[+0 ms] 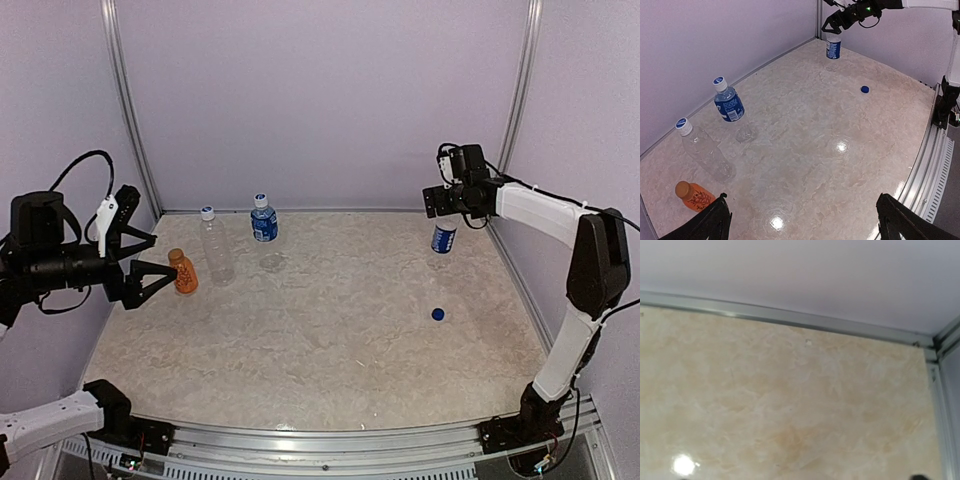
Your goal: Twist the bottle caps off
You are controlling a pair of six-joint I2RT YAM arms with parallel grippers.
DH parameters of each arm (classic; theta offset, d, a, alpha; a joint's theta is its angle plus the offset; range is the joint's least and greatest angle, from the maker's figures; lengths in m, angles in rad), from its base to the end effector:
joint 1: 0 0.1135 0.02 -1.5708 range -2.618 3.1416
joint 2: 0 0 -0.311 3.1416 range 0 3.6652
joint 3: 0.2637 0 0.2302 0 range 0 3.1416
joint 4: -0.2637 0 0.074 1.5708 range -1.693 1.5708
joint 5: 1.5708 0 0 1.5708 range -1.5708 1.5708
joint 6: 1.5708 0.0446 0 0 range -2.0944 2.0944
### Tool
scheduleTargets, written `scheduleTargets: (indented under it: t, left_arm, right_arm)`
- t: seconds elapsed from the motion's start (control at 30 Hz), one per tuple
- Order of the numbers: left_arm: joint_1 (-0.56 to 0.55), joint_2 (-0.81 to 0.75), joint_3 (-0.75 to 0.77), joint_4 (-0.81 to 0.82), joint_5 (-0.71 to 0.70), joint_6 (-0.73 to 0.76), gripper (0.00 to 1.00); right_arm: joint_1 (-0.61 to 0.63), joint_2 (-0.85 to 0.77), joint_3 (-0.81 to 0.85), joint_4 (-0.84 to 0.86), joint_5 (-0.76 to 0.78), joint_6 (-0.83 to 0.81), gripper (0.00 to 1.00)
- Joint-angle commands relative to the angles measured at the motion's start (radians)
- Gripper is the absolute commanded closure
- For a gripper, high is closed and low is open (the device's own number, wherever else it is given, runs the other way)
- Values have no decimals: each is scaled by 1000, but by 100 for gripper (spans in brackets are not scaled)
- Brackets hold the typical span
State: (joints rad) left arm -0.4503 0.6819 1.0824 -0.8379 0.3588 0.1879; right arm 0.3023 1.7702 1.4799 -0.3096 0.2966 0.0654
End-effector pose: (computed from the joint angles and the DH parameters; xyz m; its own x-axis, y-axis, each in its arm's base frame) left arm 0.0514 -0.0422 0.4024 -0.2450 0.3127 -0.9177 0.7529 0.6577 0.0231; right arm 0.3934 0.1090 0.3464 -0.5414 -0.1034 -0.8344 -0.0191 0.9937 -0.1107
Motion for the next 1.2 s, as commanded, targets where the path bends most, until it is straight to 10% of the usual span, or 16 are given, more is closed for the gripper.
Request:
scheduleTargets:
  t: [0.0, 0.27, 0.57, 0.87, 1.17]
  left_arm:
    - [2, 3, 3, 12, 3, 5, 1]
    - [53, 121, 176, -132, -157, 144, 1]
    - [733, 691, 644, -490, 288, 240, 1]
    - [618, 750, 270, 99, 116, 226, 1]
    - [588, 1004, 235, 297, -10, 216, 8]
  right_arm:
    - [-5, -1, 50, -44, 4, -10, 1]
    - [3, -12, 217, -173, 10, -52, 1]
    - [136, -111, 295, -229, -50, -81, 1]
    - [308, -165, 235, -227, -58, -7, 1]
    - [386, -164, 186, -232, -36, 44, 1]
